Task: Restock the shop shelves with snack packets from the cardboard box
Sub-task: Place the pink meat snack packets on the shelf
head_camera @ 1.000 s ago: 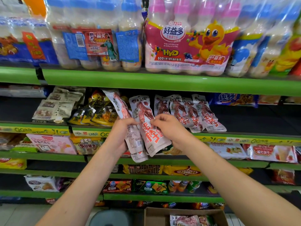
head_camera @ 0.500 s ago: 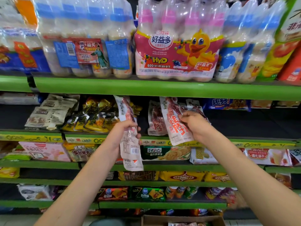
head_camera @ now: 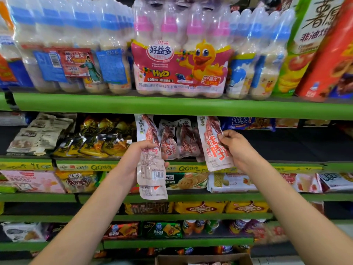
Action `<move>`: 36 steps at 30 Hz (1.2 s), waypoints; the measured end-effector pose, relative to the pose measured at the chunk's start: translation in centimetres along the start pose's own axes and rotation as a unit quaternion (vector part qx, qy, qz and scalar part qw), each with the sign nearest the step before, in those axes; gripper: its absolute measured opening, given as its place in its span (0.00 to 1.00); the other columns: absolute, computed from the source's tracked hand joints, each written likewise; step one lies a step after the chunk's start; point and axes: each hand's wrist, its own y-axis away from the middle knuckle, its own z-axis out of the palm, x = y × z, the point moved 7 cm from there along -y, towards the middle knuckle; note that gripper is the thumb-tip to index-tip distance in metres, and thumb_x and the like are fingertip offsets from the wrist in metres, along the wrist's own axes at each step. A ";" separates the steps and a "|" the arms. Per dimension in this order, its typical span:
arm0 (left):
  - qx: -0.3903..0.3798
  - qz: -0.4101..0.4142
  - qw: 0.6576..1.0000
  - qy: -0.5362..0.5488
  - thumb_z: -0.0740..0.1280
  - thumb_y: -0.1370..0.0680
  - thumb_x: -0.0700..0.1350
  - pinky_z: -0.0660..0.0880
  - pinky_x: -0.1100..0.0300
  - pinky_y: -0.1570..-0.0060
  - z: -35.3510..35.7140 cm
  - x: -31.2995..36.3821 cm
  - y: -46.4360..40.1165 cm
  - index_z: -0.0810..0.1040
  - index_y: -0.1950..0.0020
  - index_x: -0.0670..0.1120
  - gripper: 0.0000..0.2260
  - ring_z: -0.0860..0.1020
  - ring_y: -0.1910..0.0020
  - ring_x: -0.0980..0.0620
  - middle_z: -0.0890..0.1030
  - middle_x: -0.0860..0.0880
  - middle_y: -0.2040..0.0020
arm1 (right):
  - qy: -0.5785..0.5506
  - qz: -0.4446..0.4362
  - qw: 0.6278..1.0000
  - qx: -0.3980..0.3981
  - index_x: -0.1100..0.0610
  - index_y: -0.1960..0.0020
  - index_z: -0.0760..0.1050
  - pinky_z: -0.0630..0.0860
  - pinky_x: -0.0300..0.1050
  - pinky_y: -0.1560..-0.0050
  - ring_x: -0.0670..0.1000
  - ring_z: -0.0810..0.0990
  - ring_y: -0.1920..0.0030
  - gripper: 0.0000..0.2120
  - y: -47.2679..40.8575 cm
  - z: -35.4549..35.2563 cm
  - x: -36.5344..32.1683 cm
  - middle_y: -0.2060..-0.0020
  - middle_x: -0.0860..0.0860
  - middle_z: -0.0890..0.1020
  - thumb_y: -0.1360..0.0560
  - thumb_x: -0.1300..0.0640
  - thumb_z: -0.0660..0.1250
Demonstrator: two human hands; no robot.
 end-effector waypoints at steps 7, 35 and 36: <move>0.012 0.010 0.999 0.030 0.69 0.34 0.41 0.80 0.50 0.61 0.5 -0.5 0.5 0.75 0.38 0.35 0.25 0.82 0.63 0.42 0.82 0.40 0.57 | 0.115 0.013 0.989 0.094 0.56 0.63 0.72 0.75 0.50 0.57 0.54 0.78 0.62 0.14 -4.7 -3.8 -1.0 0.62 0.57 0.79 0.19 0.64 0.58; 0.023 0.039 0.996 -0.073 0.72 0.27 0.57 0.82 0.51 0.64 3.3 -0.6 -0.3 0.77 0.41 0.50 0.18 0.84 0.61 0.43 0.86 0.41 0.54 | 0.326 -0.165 0.930 -0.042 0.47 0.44 0.76 0.69 0.26 0.72 0.36 0.78 0.67 0.09 2.1 3.3 -2.4 0.54 0.42 0.82 0.21 0.46 0.64; 0.026 0.033 0.996 -0.078 0.72 0.27 0.59 0.82 0.51 0.62 3.9 -0.8 -0.6 0.77 0.40 0.51 0.20 0.84 0.59 0.43 0.86 0.41 0.51 | 0.310 -0.153 0.933 -0.099 0.47 0.41 0.74 0.72 0.26 0.69 0.36 0.80 0.62 0.14 3.6 4.9 -2.2 0.52 0.40 0.80 0.23 0.42 0.65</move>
